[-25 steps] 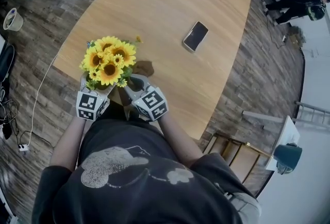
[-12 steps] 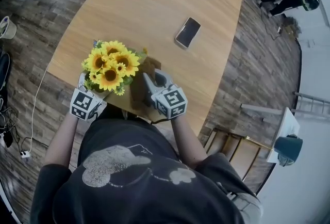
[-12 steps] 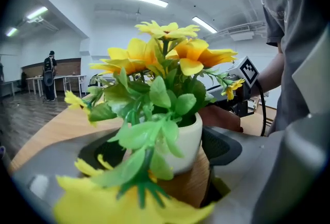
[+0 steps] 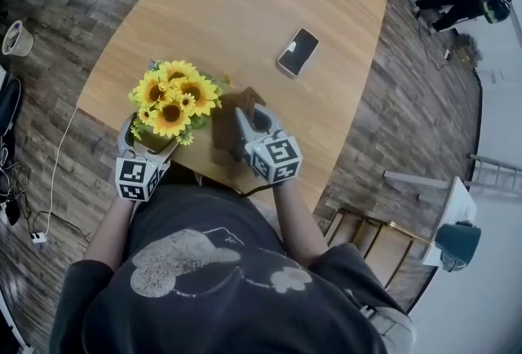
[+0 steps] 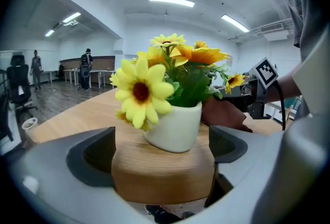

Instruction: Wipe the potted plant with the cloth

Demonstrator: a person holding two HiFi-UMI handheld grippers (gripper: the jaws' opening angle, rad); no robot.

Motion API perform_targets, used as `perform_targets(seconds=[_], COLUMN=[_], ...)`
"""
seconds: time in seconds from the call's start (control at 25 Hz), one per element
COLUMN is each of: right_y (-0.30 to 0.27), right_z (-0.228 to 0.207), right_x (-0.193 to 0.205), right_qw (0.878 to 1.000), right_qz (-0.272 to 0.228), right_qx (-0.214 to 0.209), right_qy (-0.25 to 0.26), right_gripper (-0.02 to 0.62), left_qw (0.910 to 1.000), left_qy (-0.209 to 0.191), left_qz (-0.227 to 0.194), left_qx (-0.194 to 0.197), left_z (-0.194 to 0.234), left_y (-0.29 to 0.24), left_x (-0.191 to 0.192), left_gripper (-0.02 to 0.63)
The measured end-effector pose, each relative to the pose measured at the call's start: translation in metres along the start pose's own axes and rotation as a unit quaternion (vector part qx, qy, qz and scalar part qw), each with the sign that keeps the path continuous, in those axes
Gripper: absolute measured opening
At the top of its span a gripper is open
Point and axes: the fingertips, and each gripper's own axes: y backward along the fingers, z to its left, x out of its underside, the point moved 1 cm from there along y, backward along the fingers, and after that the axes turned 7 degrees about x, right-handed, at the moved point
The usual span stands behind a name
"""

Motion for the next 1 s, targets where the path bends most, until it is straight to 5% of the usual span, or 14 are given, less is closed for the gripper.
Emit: perform_targets(seconds=[0.24,0.6,0.8,1.0], right_y=[0.017,0.029,0.020,0.004], right_z=[-0.007,-0.008,-0.004,-0.003], right_x=[0.004,0.006,-0.003,-0.015], right_qw=[1.000,1.000,0.999,0.997], right_qz=[-0.010,-0.012,-0.018,-0.021], right_qx=[0.004,-0.002,-0.016,-0.026], right_qy=[0.012,0.026,0.047,0.067], right_gripper=[0.043,0.043,0.043,0.043], left_qw=[0.9964,0.9796,0.9762,0.9830], left_qy=[0.036,0.057,0.032,-0.020], left_qz=[-0.014,-0.034,-0.032,-0.027], left_qx=[-0.075,-0.190,-0.212,-0.180], left_z=[-0.026,-0.023,-0.010,-0.013], left_y=[0.003,-0.030,-0.038,-0.041], left_x=[-0.001,-0.021,-0.030,-0.033], left_gripper=[0.609,0.627,0.587,0.529])
